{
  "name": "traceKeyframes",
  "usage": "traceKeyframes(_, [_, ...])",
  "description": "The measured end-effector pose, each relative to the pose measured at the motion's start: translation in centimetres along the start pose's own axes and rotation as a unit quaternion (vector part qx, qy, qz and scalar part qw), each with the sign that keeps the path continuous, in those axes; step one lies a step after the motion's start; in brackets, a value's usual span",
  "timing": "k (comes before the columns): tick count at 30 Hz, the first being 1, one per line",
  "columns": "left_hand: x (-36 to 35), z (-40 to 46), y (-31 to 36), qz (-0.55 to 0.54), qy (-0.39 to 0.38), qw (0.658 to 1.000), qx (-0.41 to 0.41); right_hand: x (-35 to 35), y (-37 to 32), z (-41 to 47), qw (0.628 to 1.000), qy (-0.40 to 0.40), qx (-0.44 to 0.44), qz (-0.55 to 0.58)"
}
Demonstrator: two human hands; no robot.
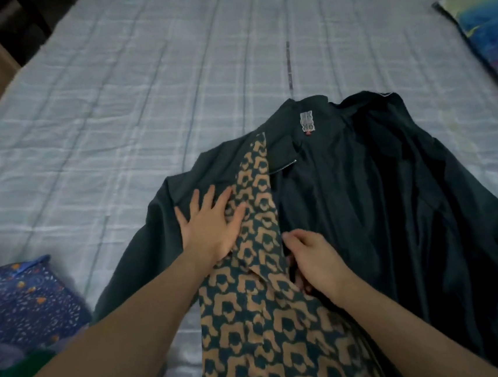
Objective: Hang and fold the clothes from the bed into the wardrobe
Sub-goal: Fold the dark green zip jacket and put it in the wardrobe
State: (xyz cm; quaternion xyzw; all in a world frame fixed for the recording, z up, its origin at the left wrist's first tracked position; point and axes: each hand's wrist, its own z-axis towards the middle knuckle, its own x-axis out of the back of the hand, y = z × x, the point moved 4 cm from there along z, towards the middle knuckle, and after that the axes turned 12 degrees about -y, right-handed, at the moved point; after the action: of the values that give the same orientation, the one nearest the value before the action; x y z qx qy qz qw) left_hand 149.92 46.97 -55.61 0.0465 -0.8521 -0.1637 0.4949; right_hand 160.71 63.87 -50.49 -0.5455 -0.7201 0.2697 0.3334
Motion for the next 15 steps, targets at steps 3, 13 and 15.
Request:
traceKeyframes(3, [-1.5,0.3,-0.1,0.034,0.018,0.999,0.005,0.2,-2.7,3.5,0.976,0.021,0.091,-0.197])
traceKeyframes(13, [-1.0,0.0,0.9,-0.044,0.103,0.994,-0.013,1.1,-3.6,7.6,0.933,0.036,0.001,0.358])
traceKeyframes(15, [-0.7,-0.5,1.7,-0.031,0.121,0.991,-0.056,2.4,-3.5,8.7,0.972,0.092,0.003,0.216])
